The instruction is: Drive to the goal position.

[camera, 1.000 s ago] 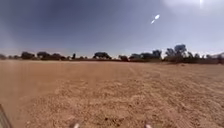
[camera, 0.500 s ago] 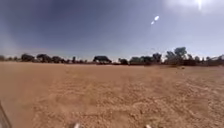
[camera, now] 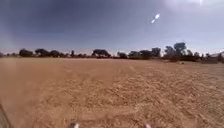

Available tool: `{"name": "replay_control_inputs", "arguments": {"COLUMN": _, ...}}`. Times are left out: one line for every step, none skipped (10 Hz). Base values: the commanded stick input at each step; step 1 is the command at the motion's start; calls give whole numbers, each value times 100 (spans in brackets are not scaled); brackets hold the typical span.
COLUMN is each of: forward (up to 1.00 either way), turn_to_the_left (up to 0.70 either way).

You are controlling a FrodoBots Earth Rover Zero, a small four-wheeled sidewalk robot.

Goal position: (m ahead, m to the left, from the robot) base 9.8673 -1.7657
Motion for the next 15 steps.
{"name": "replay_control_inputs", "arguments": {"forward": 45, "turn_to_the_left": 0}}
{"name": "replay_control_inputs", "arguments": {"forward": 45, "turn_to_the_left": 0}}
{"name": "replay_control_inputs", "arguments": {"forward": 45, "turn_to_the_left": 0}}
{"name": "replay_control_inputs", "arguments": {"forward": 45, "turn_to_the_left": 0}}
{"name": "replay_control_inputs", "arguments": {"forward": 45, "turn_to_the_left": 0}}
{"name": "replay_control_inputs", "arguments": {"forward": 45, "turn_to_the_left": 0}}
{"name": "replay_control_inputs", "arguments": {"forward": 45, "turn_to_the_left": 0}}
{"name": "replay_control_inputs", "arguments": {"forward": 45, "turn_to_the_left": 0}}
{"name": "replay_control_inputs", "arguments": {"forward": 45, "turn_to_the_left": 0}}
{"name": "replay_control_inputs", "arguments": {"forward": 45, "turn_to_the_left": 0}}
{"name": "replay_control_inputs", "arguments": {"forward": 45, "turn_to_the_left": 0}}
{"name": "replay_control_inputs", "arguments": {"forward": 45, "turn_to_the_left": 0}}
{"name": "replay_control_inputs", "arguments": {"forward": 45, "turn_to_the_left": -23}}
{"name": "replay_control_inputs", "arguments": {"forward": 45, "turn_to_the_left": -26}}
{"name": "replay_control_inputs", "arguments": {"forward": 45, "turn_to_the_left": -27}}
